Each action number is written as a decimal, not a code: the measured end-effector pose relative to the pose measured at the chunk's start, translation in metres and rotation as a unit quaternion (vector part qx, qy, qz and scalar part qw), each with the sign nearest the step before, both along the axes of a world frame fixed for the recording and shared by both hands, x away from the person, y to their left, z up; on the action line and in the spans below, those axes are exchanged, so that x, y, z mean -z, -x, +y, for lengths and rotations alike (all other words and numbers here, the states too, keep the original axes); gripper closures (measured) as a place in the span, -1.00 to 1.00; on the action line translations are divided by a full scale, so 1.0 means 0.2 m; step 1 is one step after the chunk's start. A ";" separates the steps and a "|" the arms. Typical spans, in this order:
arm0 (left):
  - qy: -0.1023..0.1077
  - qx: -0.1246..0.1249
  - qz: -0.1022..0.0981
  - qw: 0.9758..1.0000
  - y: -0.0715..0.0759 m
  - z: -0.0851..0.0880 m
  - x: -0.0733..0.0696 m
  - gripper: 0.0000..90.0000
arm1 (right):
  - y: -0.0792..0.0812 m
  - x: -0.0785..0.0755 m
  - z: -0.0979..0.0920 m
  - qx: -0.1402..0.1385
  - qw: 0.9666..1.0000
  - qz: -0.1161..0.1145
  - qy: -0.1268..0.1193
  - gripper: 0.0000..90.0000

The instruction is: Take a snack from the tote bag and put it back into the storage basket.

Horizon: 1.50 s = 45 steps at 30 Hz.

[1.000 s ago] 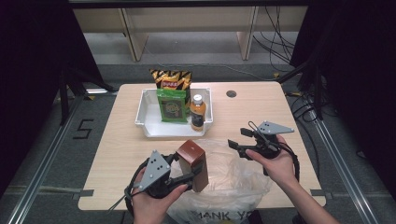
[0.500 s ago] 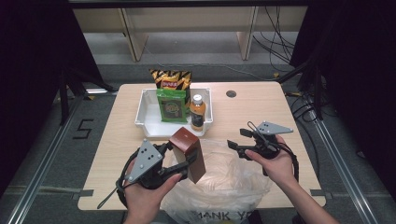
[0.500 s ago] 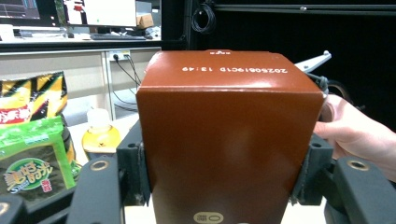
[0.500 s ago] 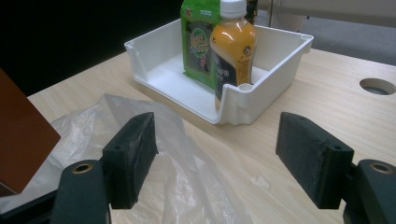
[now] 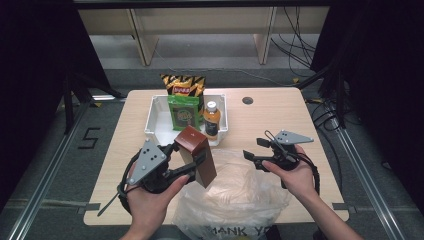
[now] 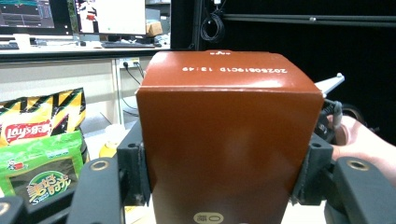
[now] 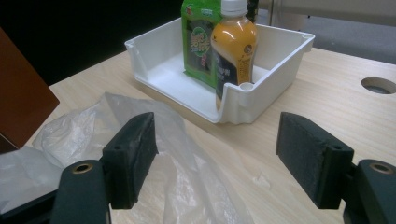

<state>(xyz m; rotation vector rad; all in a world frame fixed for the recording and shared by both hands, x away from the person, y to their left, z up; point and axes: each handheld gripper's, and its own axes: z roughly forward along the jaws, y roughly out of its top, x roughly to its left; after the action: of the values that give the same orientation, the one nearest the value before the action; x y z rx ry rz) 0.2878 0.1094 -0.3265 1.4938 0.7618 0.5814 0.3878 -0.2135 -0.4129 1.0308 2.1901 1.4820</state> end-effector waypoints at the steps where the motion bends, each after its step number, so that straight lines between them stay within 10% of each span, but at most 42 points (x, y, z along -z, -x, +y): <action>1: 0.000 -0.001 -0.002 1.000 0.00 0.00 0.00 -0.17 | 0.00 0.00 0.00 -0.001 1.000 0.000 0.004 -0.35; 45: -0.005 -0.064 -0.006 0.998 -0.12 0.12 -0.03 -0.17 | 0.00 0.00 0.00 -0.010 1.000 -0.010 0.010 -0.34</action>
<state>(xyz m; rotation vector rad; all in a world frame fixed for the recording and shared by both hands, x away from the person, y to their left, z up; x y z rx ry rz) 0.3126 0.1335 -0.3200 1.4574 0.8509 0.6897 0.3873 -0.2129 -0.4139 0.9873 2.2026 1.4697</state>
